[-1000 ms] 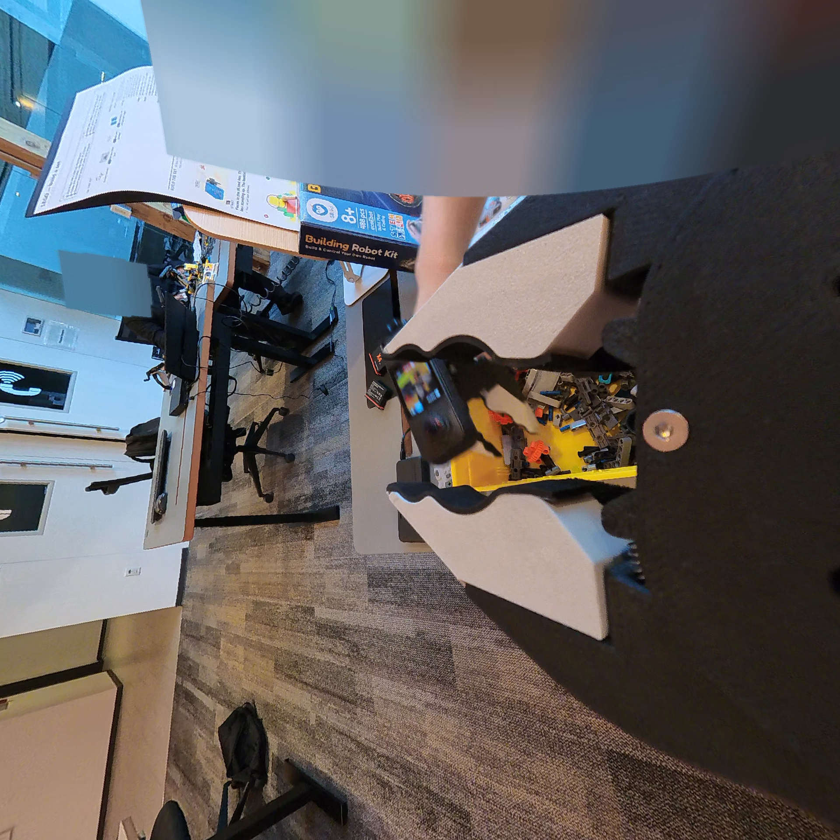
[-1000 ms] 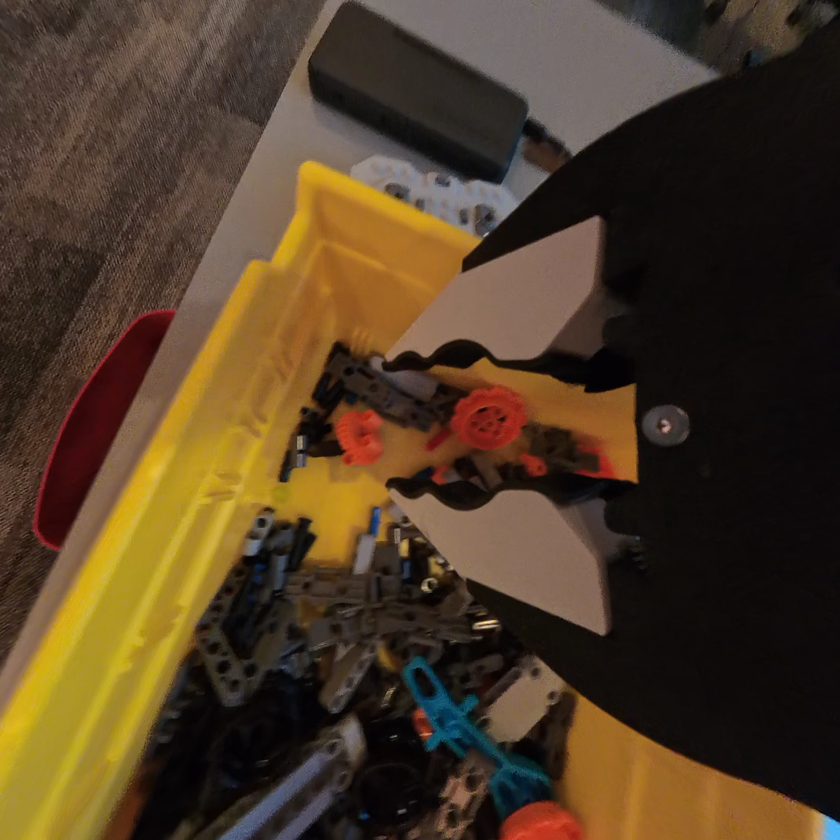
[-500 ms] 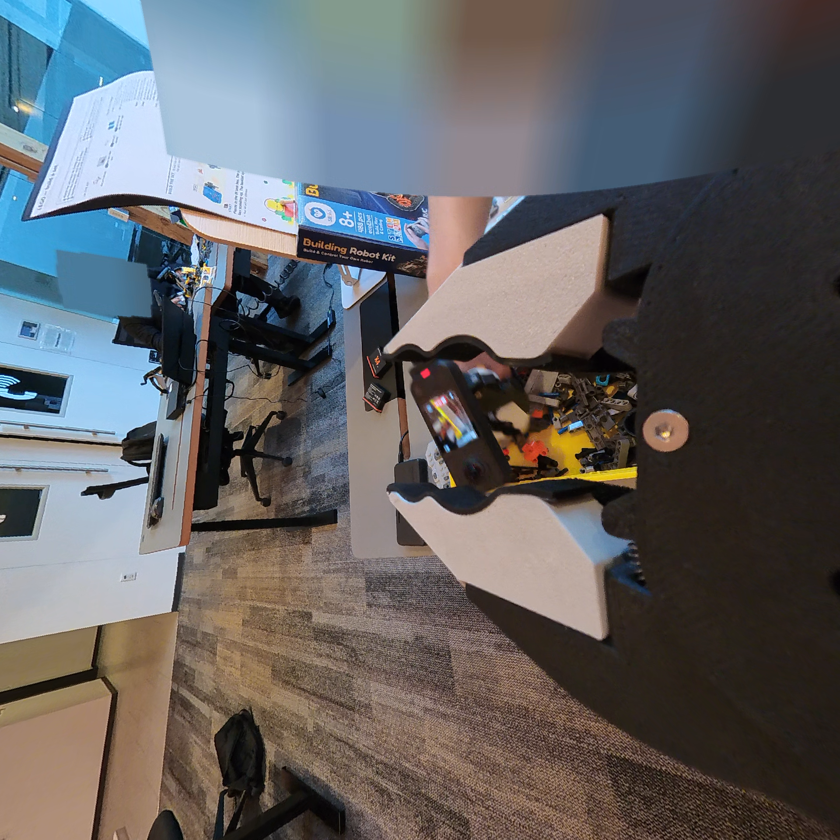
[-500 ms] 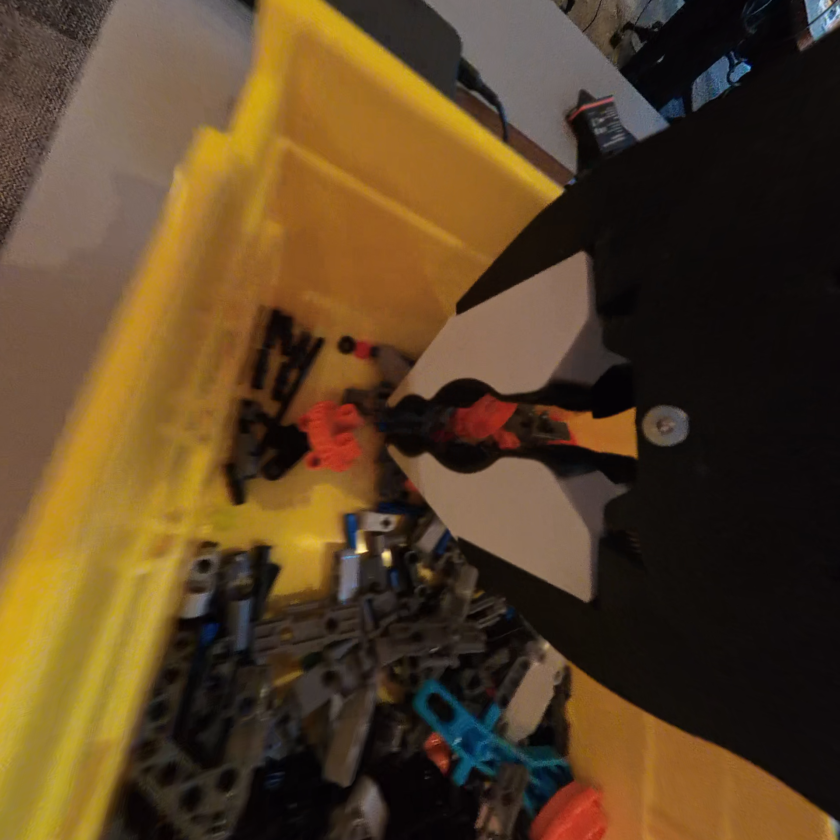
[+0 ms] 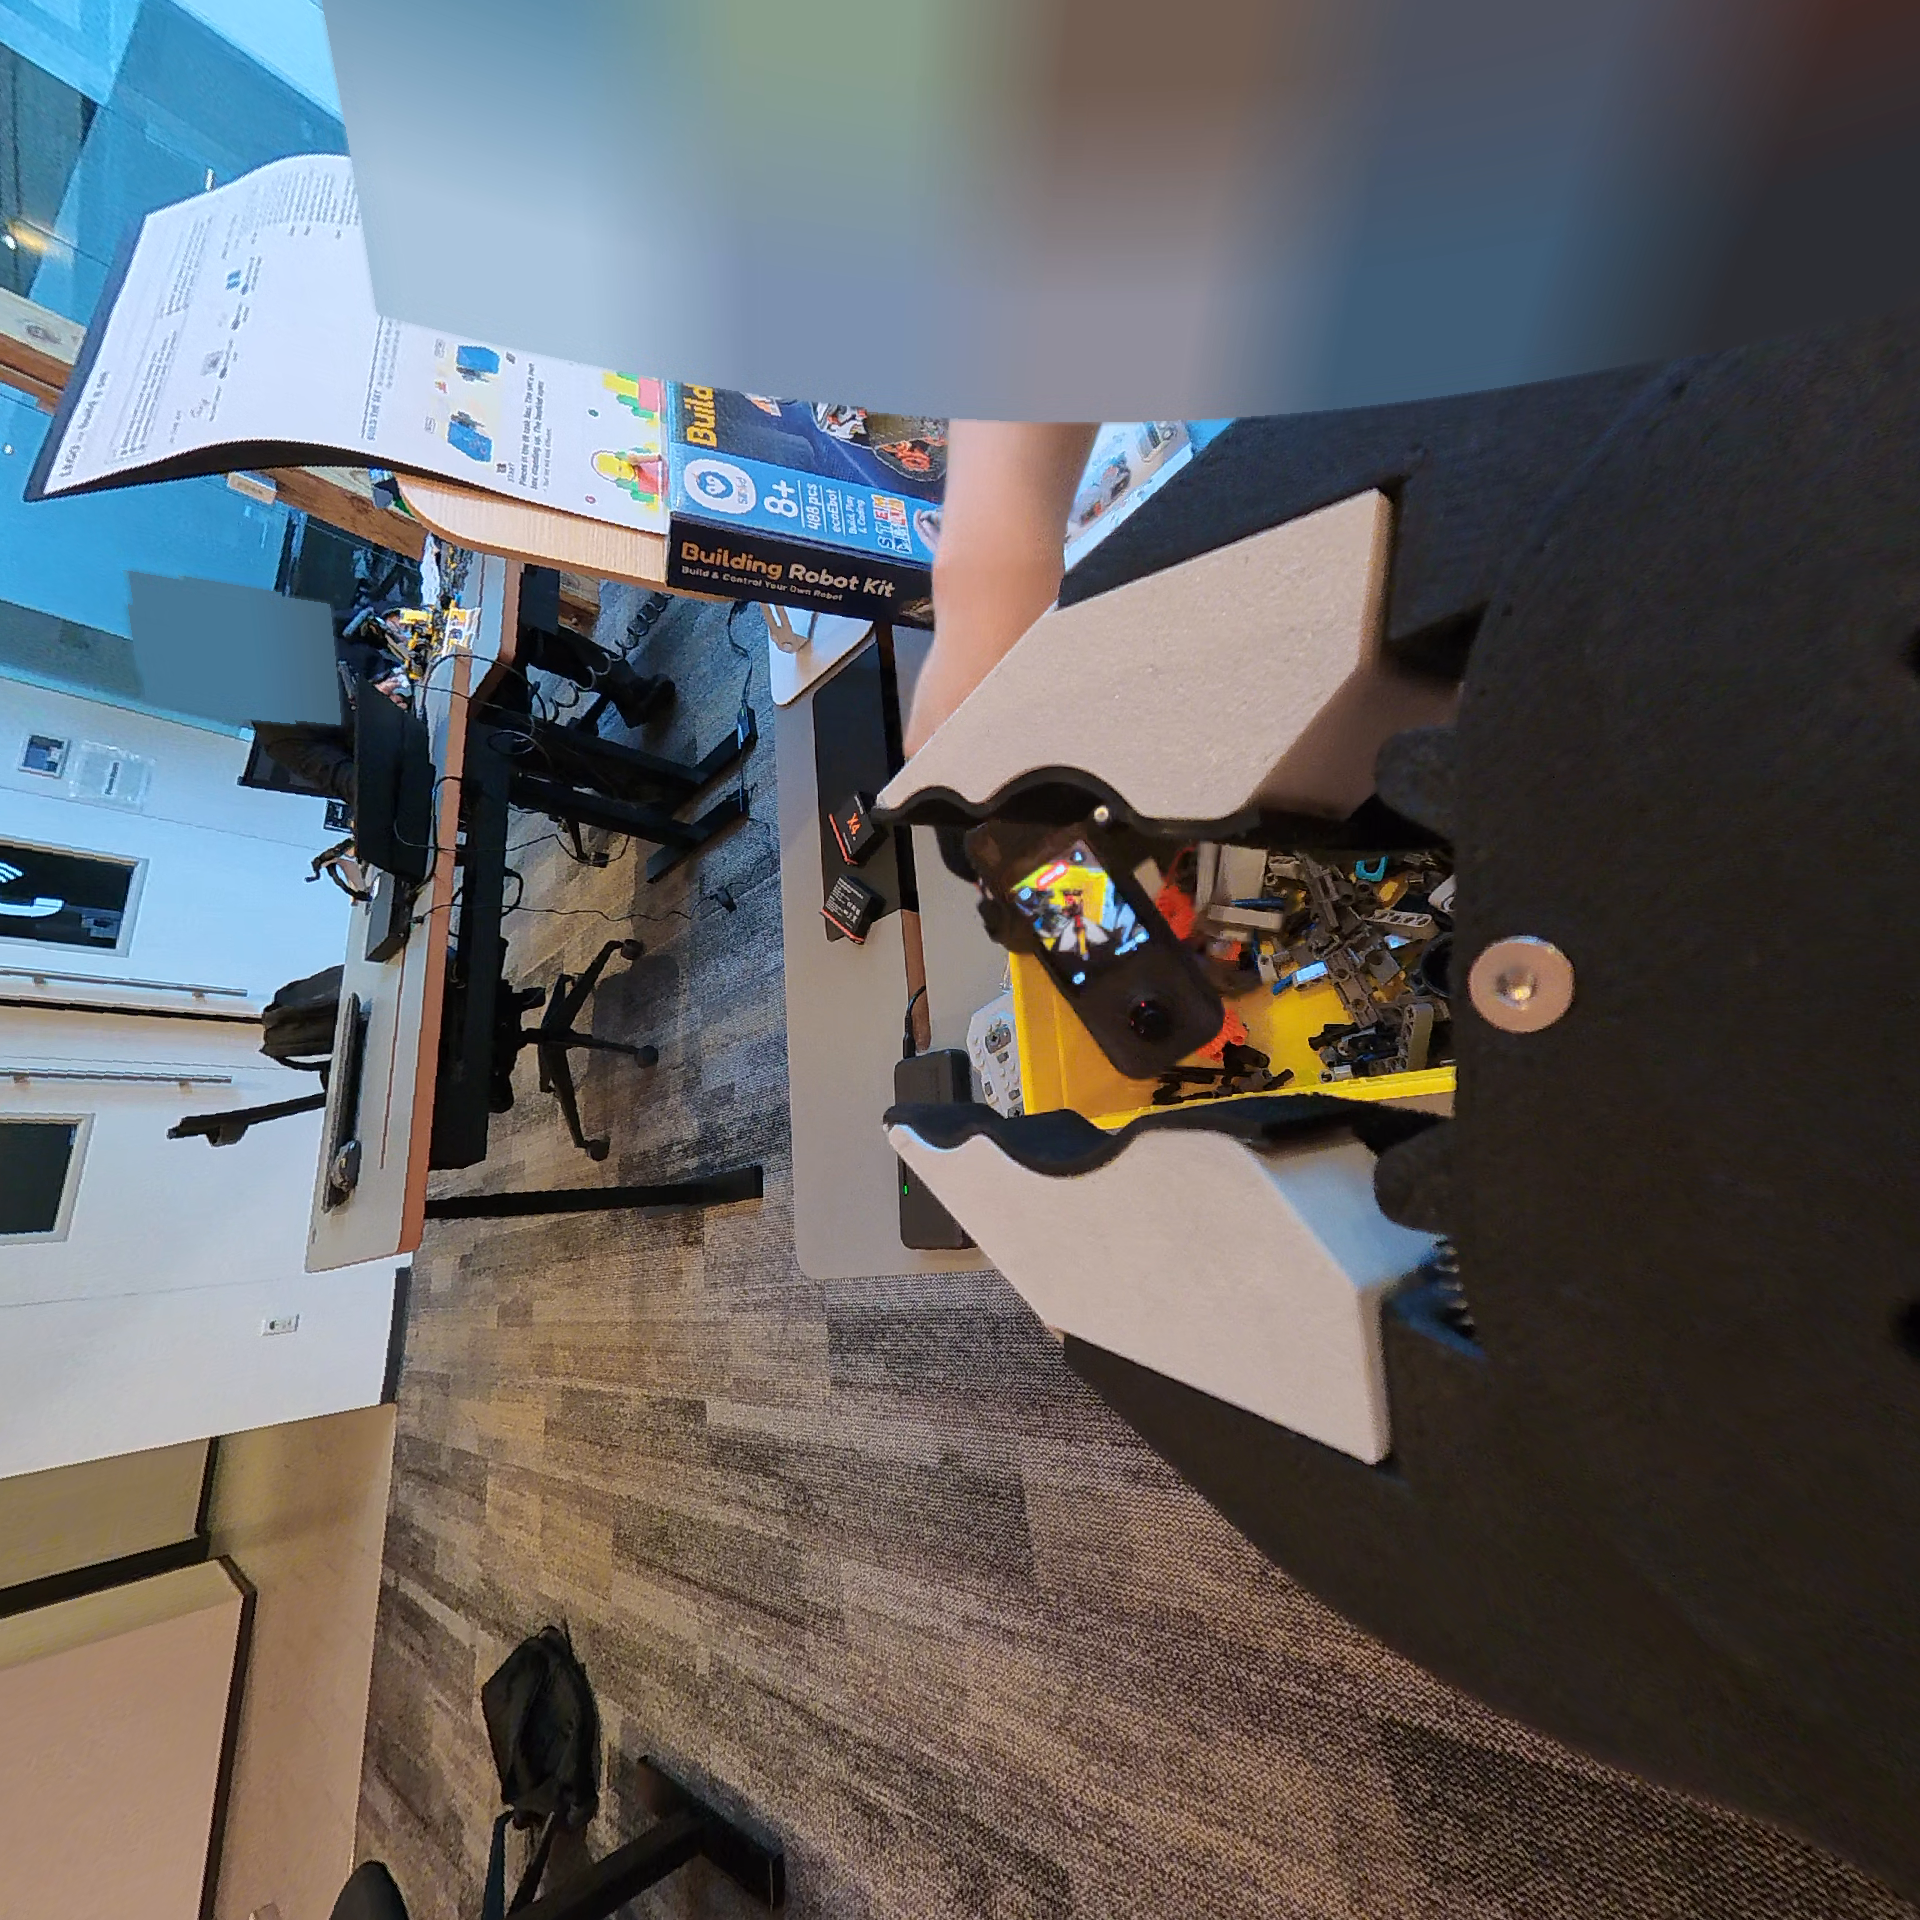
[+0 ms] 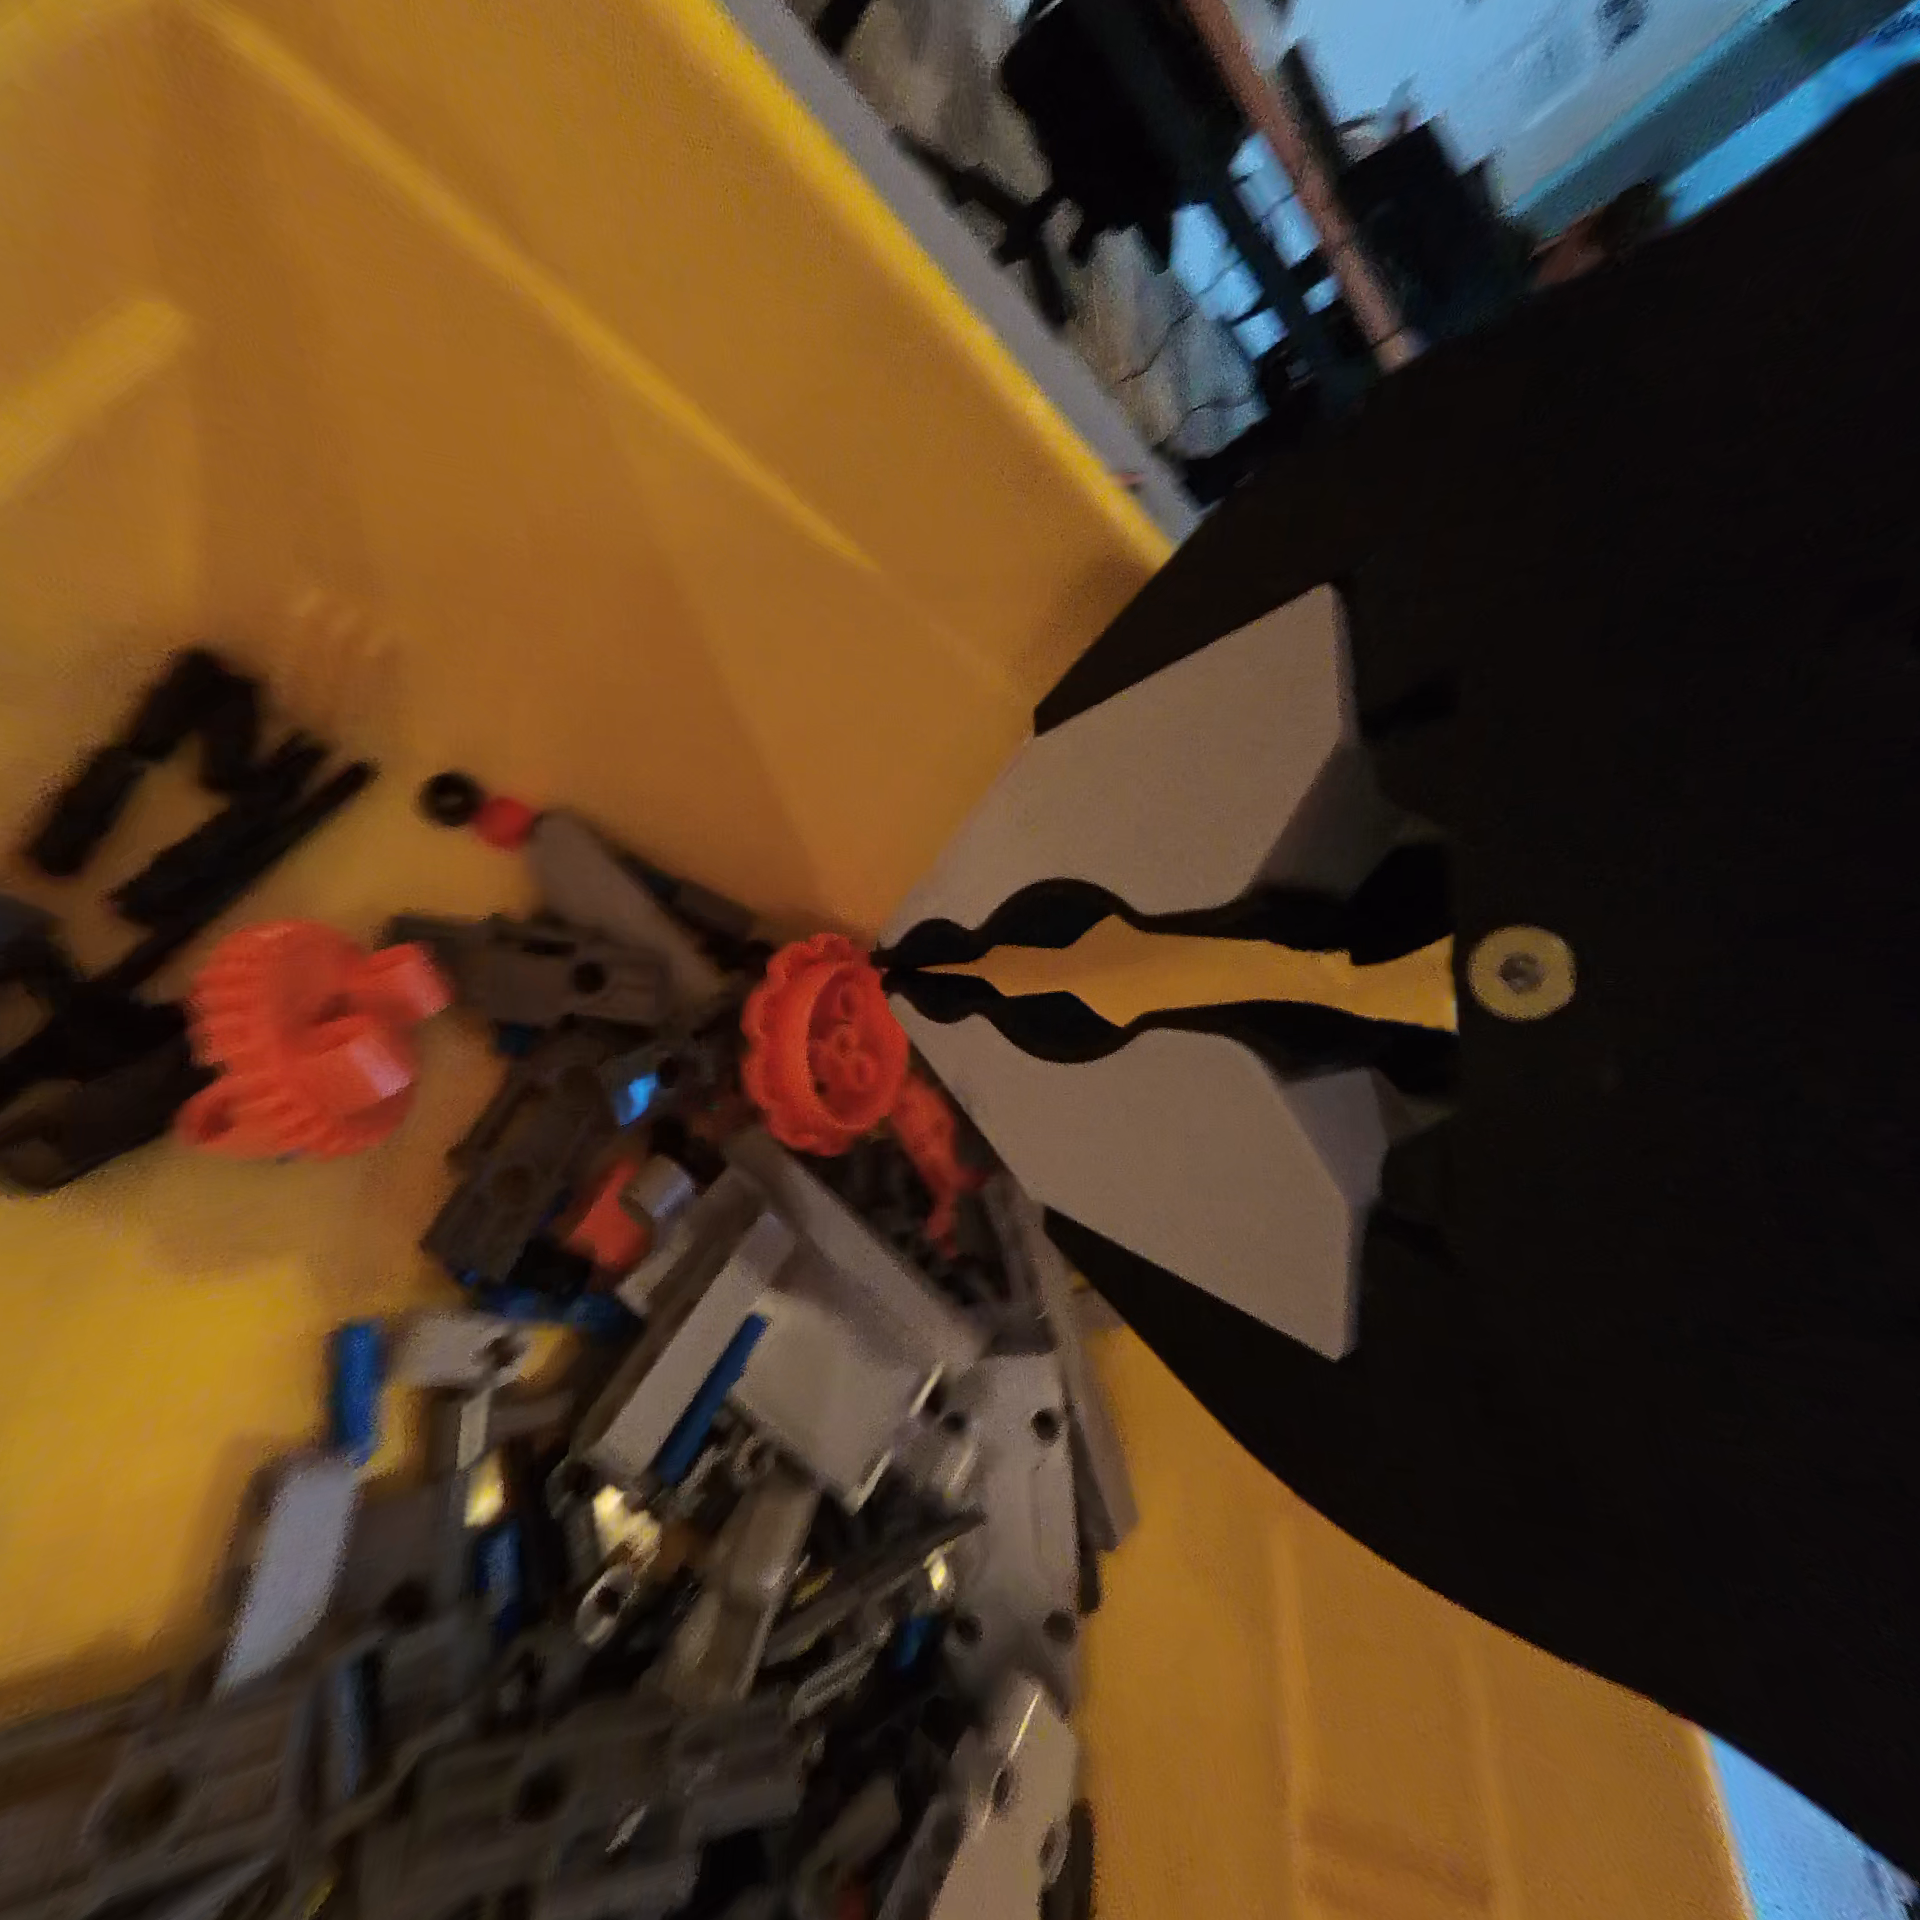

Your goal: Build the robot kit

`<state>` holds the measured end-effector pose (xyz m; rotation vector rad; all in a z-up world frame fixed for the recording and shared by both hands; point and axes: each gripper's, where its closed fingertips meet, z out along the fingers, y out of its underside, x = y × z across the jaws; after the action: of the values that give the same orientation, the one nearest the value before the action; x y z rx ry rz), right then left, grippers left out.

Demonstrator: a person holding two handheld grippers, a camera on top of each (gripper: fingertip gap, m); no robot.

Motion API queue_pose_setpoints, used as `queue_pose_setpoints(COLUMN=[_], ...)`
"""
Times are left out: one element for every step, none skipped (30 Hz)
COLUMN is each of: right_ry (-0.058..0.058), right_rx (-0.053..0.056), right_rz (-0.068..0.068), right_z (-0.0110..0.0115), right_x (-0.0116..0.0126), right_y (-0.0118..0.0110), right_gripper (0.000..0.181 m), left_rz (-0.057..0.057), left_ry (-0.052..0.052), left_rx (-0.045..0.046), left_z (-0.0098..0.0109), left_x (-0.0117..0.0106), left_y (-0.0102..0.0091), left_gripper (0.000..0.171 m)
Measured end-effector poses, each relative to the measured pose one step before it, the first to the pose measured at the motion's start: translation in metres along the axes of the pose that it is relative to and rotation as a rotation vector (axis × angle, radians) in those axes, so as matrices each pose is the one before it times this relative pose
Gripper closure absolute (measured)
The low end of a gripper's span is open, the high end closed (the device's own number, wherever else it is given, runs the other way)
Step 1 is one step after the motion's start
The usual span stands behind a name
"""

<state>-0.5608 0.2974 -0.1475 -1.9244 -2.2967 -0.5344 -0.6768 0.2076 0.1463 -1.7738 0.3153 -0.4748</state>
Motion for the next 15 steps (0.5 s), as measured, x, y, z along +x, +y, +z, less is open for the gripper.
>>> queue_pose_setpoints(right_ry=[-0.0512,-0.0619,-0.0658,-0.0236,0.0175,0.0311,0.0184,0.0069,0.0193,0.0296,0.0185,0.0065,0.0253,0.0099,-0.0091], right_rx=[0.06,0.0574,0.0531,0.037,0.0147,-0.0052,-0.0205,-0.0415,-0.0529,-0.0526,-0.0523,-0.0407,-0.0395,-0.0321,-0.0108], right_rz=[0.0049,0.0166,0.016,0.018,0.0088,-0.007,-0.0143,-0.0077,-0.013,-0.029,-0.0222,-0.0088,-0.0109,-0.0141,-0.0109], right_z=[-0.00101,-0.0031,-0.00456,-0.00563,-0.00602,-0.00487,-0.00244,0.00096,0.00384,0.00572,0.00625,0.00567,0.00424,0.00214,0.00029], right_x=[-0.00684,-0.00672,-0.007,-0.00067,0.00505,0.00637,0.00326,0.00046,0.00081,0.00073,-0.0017,-0.00328,0.00019,-0.00162,-0.00328], right_y=[-0.0124,-0.01094,-0.00894,-0.00499,-0.00018,0.00395,0.00709,0.00971,0.01032,0.00933,0.00818,0.00525,0.00463,0.00357,0.0012], right_gripper=[0.181,0.181,0.181,0.181,0.181,0.181,0.181,0.181,0.181,0.181,0.181,0.181,0.181,0.181,0.181], left_rz=[0.0001,-0.001,-0.0018,-0.0012,0.0007,0.0011,0.0005,0.0007,0.0018,0.0019,0.0013,0.001,0.0007,0.0001,-0.0005], left_ry=[-0.0016,-0.0006,0.0016,0.0019,0.0009,-0.0004,0.0004,0.0019,0.0007,-0.0007,0.0001,0.0005,-0.0007,-0.0006,0.0002], left_rx=[0.00063,0.00129,0.00135,-0.00035,-0.00211,-0.00233,-0.00123,-0.00064,-0.00042,-0.0003,-0.00066,-0.00048,0.00027,-0.00049,-0.00107], left_z=[-0.00022,-0.00016,-0.00001,0.00021,0.00022,0.0003,0.00014,0.00012,0.00002,0.00003,-0.00003,0.0,-0.00002,0.00005,0.00022], left_x=[-0.00032,-0.00022,-0.00004,0.00011,0.00011,0.00007,0.00024,0.00058,0.00051,0.00032,0.00036,0.00032,-0.00002,-0.00013,-0.00011], left_y=[-0.00005,-0.00026,-0.00023,0.00007,0.00032,0.00036,0.00016,0.00001,0.00003,0.00001,0.00016,0.00001,-0.00001,0.00004,0.00027], left_gripper=[0.121,0.121,0.121,0.121,0.121,0.121,0.121,0.121,0.121,0.121,0.122,0.121,0.122,0.122,0.121])
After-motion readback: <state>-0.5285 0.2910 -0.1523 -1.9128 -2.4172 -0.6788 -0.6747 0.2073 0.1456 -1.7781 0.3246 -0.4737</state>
